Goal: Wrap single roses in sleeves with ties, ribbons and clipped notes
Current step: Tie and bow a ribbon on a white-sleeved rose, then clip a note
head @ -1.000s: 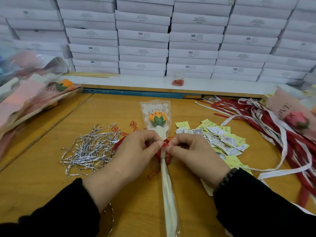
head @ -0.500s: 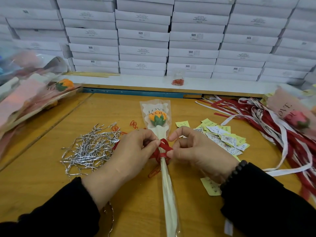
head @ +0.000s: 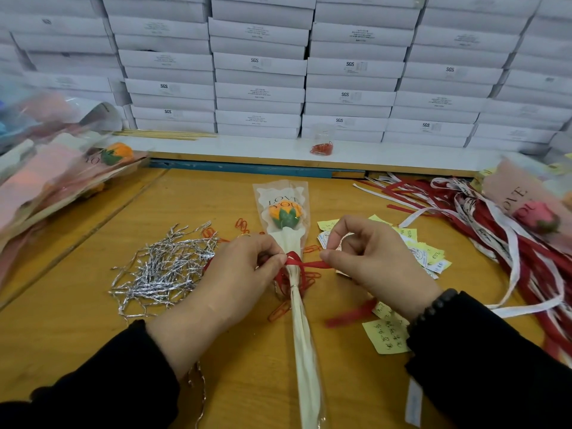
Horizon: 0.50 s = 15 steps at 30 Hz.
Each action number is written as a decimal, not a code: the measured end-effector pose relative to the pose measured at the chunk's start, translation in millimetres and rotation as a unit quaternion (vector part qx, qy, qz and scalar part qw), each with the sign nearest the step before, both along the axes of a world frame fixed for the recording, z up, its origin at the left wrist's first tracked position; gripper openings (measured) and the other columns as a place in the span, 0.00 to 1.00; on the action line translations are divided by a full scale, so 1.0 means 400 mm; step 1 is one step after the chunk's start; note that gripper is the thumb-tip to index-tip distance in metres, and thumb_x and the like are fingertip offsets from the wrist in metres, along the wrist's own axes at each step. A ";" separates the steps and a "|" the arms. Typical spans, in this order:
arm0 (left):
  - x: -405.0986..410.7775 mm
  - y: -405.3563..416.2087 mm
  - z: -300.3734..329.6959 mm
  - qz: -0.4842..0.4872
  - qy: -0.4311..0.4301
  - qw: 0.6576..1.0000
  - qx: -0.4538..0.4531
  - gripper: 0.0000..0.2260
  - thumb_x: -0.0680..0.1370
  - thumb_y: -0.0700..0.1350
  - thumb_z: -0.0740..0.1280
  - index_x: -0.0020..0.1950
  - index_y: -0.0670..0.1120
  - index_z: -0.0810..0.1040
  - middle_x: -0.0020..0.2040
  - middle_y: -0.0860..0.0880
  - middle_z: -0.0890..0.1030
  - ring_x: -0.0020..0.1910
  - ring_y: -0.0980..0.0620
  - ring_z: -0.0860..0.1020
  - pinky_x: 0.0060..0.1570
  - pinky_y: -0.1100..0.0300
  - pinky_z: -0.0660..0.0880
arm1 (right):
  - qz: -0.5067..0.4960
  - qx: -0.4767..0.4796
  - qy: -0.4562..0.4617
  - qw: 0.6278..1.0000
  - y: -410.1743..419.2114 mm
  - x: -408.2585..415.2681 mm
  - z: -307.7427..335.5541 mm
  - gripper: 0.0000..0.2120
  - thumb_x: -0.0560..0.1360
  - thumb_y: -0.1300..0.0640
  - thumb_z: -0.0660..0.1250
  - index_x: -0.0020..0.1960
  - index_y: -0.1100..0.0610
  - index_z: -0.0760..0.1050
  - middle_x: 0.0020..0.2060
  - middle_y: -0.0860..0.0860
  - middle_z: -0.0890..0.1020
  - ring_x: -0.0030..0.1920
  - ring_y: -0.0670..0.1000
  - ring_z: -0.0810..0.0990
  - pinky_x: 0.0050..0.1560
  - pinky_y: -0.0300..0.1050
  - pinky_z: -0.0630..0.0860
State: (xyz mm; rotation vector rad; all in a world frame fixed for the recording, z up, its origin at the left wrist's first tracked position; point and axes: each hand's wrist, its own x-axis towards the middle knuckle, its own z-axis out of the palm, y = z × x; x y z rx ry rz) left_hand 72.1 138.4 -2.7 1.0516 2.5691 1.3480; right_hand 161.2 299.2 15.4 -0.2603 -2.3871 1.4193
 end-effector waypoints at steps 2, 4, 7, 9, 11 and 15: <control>-0.003 -0.003 0.004 -0.002 -0.010 1.000 -0.006 0.10 0.76 0.43 0.67 0.35 0.53 0.76 0.34 0.53 0.78 0.35 0.54 0.75 0.37 0.62 0.71 | -0.010 0.060 0.003 0.998 0.008 -0.003 0.001 0.05 0.72 0.62 0.70 0.39 0.58 0.75 0.20 0.45 0.66 0.22 0.43 0.63 0.29 0.39 0.66; -0.007 -0.006 0.010 -0.010 -0.014 1.000 -0.019 0.07 0.75 0.44 0.68 0.37 0.53 0.78 0.36 0.51 0.79 0.37 0.53 0.76 0.38 0.61 0.72 | -0.008 0.103 -0.018 0.994 0.015 -0.004 0.002 0.04 0.72 0.60 0.70 0.39 0.55 0.77 0.20 0.44 0.66 0.23 0.43 0.65 0.31 0.39 0.67; -0.014 -0.017 0.022 -0.017 -0.024 0.999 -0.034 0.05 0.74 0.44 0.70 0.38 0.51 0.80 0.37 0.47 0.81 0.36 0.52 0.75 0.37 0.60 0.72 | -0.004 0.176 -0.081 0.981 0.029 -0.002 0.003 0.06 0.73 0.55 0.70 0.38 0.52 0.79 0.23 0.45 0.69 0.25 0.43 0.67 0.32 0.37 0.65; -0.021 -0.024 0.030 -0.025 -0.030 0.997 -0.061 0.06 0.73 0.43 0.71 0.37 0.50 0.80 0.37 0.46 0.81 0.36 0.52 0.76 0.39 0.58 0.74 | 0.005 0.217 -0.120 0.969 0.036 0.001 0.005 0.07 0.73 0.53 0.69 0.37 0.53 0.78 0.26 0.45 0.71 0.27 0.43 0.67 0.30 0.35 0.64; -0.027 -0.029 0.036 -0.030 -0.032 0.995 -0.088 0.05 0.73 0.43 0.71 0.37 0.49 0.80 0.38 0.45 0.82 0.38 0.50 0.77 0.40 0.57 0.75 | 0.013 0.244 -0.147 0.958 0.042 0.005 0.008 0.08 0.74 0.54 0.68 0.37 0.55 0.78 0.27 0.45 0.71 0.28 0.43 0.68 0.29 0.32 0.63; -0.039 -0.039 0.043 -0.028 -0.020 0.992 -0.119 0.04 0.73 0.43 0.71 0.38 0.48 0.80 0.38 0.46 0.82 0.40 0.49 0.79 0.43 0.57 0.75 | 0.009 0.285 -0.179 0.941 0.049 0.012 0.017 0.09 0.74 0.58 0.66 0.34 0.55 0.73 0.29 0.45 0.72 0.30 0.42 0.69 0.31 0.33 0.63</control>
